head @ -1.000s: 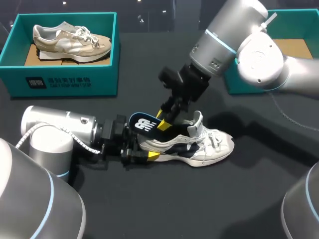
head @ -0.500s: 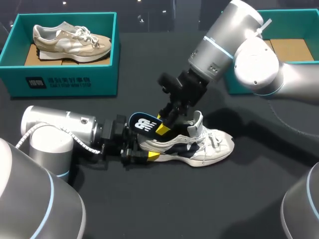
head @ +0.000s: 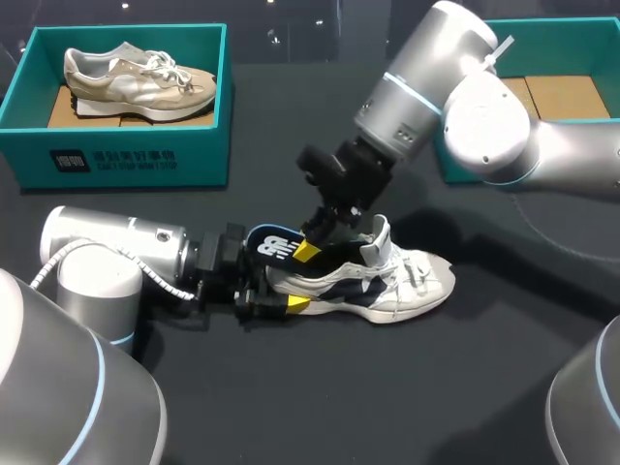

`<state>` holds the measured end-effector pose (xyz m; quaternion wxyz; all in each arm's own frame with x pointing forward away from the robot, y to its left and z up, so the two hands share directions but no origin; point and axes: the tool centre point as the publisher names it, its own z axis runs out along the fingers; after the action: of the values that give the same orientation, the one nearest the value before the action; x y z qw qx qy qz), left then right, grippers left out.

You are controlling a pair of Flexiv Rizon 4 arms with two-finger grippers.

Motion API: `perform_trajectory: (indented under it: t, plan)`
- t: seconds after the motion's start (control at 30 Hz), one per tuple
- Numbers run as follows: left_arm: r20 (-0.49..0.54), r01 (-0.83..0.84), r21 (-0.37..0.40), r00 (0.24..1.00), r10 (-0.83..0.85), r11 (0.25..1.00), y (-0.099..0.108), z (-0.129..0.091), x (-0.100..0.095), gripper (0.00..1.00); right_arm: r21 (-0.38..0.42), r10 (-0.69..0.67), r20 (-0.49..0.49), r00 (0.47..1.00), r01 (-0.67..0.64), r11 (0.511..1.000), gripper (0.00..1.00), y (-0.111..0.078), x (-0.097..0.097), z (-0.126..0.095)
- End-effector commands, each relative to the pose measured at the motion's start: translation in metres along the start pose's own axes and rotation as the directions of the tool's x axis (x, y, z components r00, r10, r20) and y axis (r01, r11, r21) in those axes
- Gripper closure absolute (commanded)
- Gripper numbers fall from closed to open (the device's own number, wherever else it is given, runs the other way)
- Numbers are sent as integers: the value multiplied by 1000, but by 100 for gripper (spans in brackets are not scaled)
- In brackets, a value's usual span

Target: Take the shoe out of the shoebox, open the shoe tongue, remove and reinsert the insole, then place the shoe into the shoebox

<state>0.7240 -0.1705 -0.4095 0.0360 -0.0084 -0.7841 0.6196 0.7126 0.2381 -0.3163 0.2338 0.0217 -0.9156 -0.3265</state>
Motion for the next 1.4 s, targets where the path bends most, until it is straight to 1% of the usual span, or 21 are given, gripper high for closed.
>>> perform_trajectory:
  t: [0.03,0.1,0.17,0.2,0.67,0.7,0.77,0.83,0.9,0.93,1.0,1.07,1.1,1.13,1.4]
  plan:
    - [2,0,1,1000,0,1000,-1,0,0,100,24,-33,34,999,32,999,100,20,19,-10]
    - [2,0,1,1000,0,1000,-1,0,0,100,31,-79,48,996,77,997,100,33,26,-16]
    - [2,0,1,1000,0,1000,-1,0,0,100,80,-138,69,988,133,988,100,49,35,-22]
    - [2,0,1,1000,0,1000,-1,0,0,100,117,-191,113,975,177,977,100,58,40,-26]
    - [2,0,1,1000,0,1000,-1,0,0,100,117,-191,113,975,177,977,100,58,40,-26]
    - [2,0,1,1000,0,1000,-1,0,0,100,78,-217,133,967,208,975,100,63,42,-30]
    - [2,0,1,1000,0,1000,-1,0,0,100,42,-231,165,959,227,973,100,71,49,-42]
    - [2,0,1,1000,0,1000,-1,0,0,100,-8,-249,206,946,256,967,100,80,59,-58]
    - [2,0,1,1000,0,1000,-1,0,0,100,-38,-249,227,942,264,964,100,89,68,-73]
    - [2,0,1,1000,0,1000,-1,0,0,100,-66,-247,237,940,269,961,100,91,72,-82]
    - [2,0,1,1000,0,1000,-1,0,0,100,-99,-249,247,937,280,955,100,98,82,-99]
    - [2,0,1,1000,0,1000,-1,0,0,100,-200,-247,211,946,289,936,100,102,92,-119]
    - [2,0,1,1000,0,1000,-1,0,0,100,-217,-251,203,946,293,931,100,102,97,-128]
    - [2,0,1,1000,0,1000,-1,0,0,100,-201,-214,253,944,268,942,100,102,103,-138]
    - [2,0,1,1000,0,1000,-1,0,0,100,-201,-214,253,944,268,942,100,102,103,-138]
